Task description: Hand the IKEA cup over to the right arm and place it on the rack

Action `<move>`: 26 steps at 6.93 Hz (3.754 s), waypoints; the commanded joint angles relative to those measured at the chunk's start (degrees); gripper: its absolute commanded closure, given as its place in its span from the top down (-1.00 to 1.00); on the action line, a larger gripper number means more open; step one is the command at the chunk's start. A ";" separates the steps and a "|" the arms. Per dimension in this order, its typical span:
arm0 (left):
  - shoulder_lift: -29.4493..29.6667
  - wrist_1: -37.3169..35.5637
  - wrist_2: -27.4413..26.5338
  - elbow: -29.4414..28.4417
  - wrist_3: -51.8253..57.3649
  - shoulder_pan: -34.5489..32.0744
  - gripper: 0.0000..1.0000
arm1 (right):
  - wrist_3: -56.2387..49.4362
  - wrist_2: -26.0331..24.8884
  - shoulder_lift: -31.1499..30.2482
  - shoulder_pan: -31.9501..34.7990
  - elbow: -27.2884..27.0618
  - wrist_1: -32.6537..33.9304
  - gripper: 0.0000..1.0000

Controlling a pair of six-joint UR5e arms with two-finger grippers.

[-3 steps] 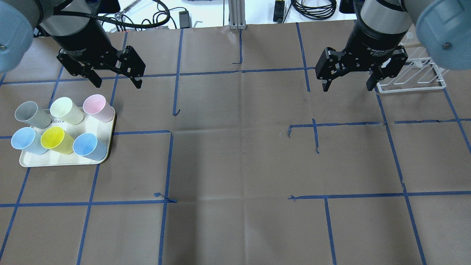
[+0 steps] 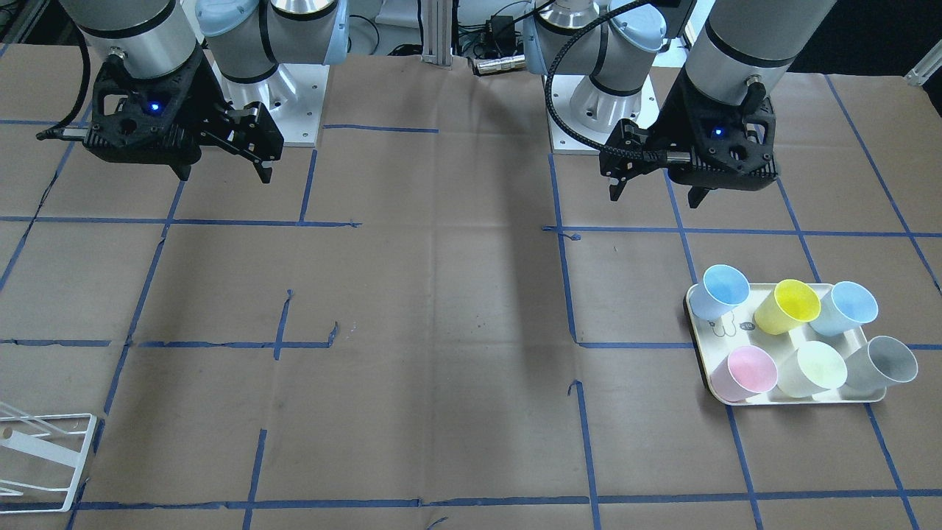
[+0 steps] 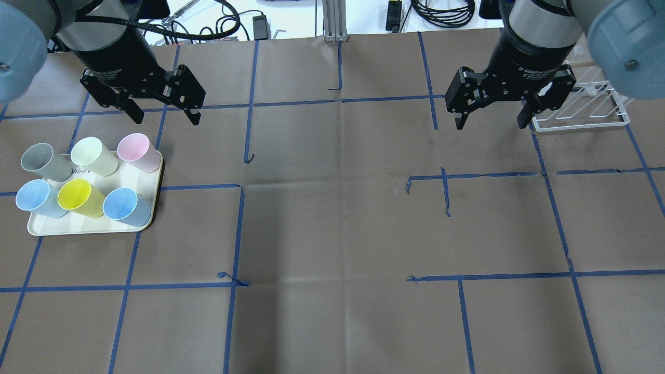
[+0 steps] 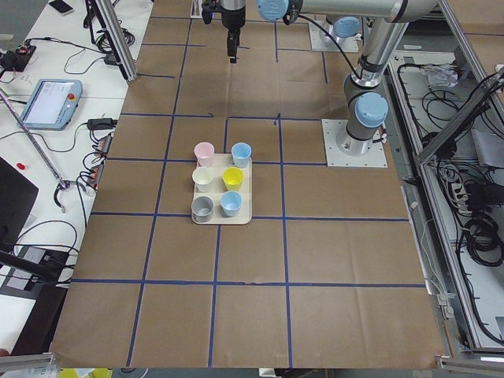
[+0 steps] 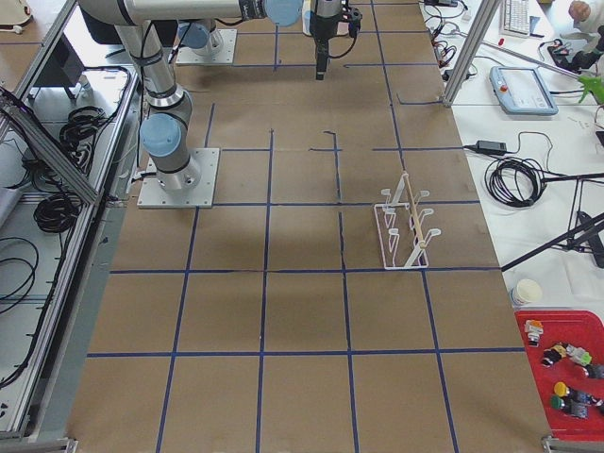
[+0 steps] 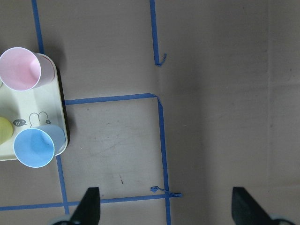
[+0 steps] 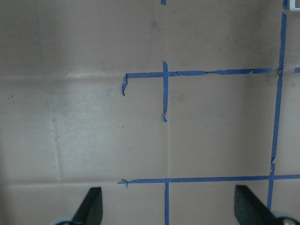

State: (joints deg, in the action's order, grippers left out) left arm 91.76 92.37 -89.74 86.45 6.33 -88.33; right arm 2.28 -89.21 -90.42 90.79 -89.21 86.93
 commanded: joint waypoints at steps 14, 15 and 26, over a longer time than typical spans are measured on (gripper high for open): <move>8.49 -5.87 0.00 -4.43 13.62 13.80 0.99 | 0.01 0.09 0.07 0.00 0.09 0.70 1.00; 11.57 -6.67 0.00 -7.23 13.62 13.89 0.99 | 0.01 0.09 -0.02 0.00 0.17 0.96 1.00; 22.32 -24.24 0.09 1.86 12.66 15.20 0.99 | 0.01 0.27 -0.28 0.00 0.35 0.53 1.00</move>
State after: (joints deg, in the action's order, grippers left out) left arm 113.63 71.68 -89.52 85.22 19.03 -73.14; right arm 2.28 -88.85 -90.66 90.79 -88.86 87.79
